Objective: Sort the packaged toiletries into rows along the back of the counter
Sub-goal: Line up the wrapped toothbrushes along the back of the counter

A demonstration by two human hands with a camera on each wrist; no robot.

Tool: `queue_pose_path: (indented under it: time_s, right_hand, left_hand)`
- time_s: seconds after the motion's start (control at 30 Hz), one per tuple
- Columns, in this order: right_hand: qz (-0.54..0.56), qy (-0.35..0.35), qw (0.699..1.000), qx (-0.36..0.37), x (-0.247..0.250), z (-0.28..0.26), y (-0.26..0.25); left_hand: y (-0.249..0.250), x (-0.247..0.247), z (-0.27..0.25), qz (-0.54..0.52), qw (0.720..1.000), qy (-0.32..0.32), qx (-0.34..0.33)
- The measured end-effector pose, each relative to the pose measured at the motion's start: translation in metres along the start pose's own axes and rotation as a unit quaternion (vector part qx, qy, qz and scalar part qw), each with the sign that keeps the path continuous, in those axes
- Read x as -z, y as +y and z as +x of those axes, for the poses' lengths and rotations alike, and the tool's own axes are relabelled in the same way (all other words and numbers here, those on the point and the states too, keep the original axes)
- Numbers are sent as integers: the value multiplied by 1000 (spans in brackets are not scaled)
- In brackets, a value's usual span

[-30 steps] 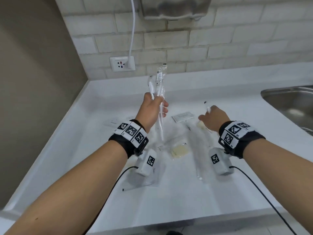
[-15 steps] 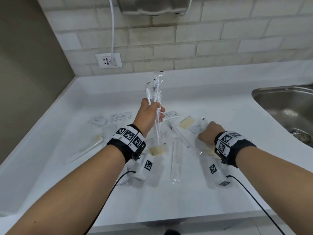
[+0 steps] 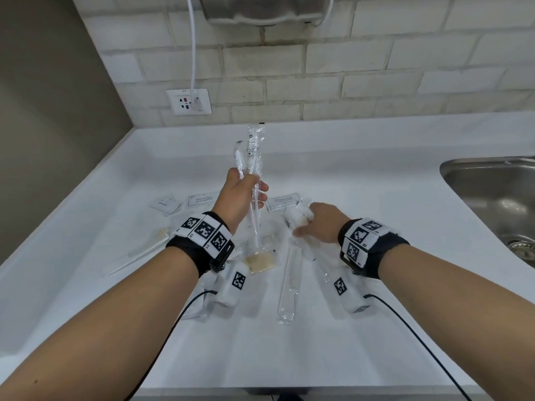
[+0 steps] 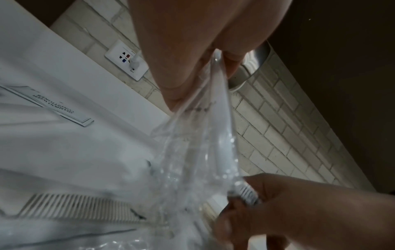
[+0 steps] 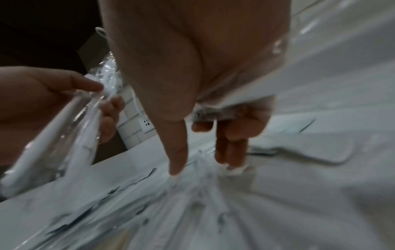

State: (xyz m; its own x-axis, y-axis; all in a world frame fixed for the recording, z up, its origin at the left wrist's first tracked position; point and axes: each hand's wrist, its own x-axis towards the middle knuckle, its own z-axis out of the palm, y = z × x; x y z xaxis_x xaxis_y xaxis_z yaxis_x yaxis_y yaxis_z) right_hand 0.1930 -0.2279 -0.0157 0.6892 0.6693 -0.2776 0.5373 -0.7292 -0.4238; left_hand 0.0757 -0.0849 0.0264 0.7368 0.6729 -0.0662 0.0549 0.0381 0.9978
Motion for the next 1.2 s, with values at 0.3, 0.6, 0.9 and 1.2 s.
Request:
queue_pose_path:
  time_s: [0.3, 0.6, 0.9, 1.2]
  right_hand:
    - [194, -1, 981, -6, 11, 16, -13]
    - [79, -116, 990, -13, -6, 13, -24]
    - [83, -13, 994, 64, -21, 17, -61]
    - [-53, -42, 997, -37, -17, 17, -46]
  left_hand:
    - [-2, 3, 3, 4, 1000, 12, 4]
    - [-9, 21, -4, 19, 1000, 13, 20]
    - [-8, 32, -6, 36, 999, 2, 15]
    - [-5, 34, -5, 42, 999, -8, 21]
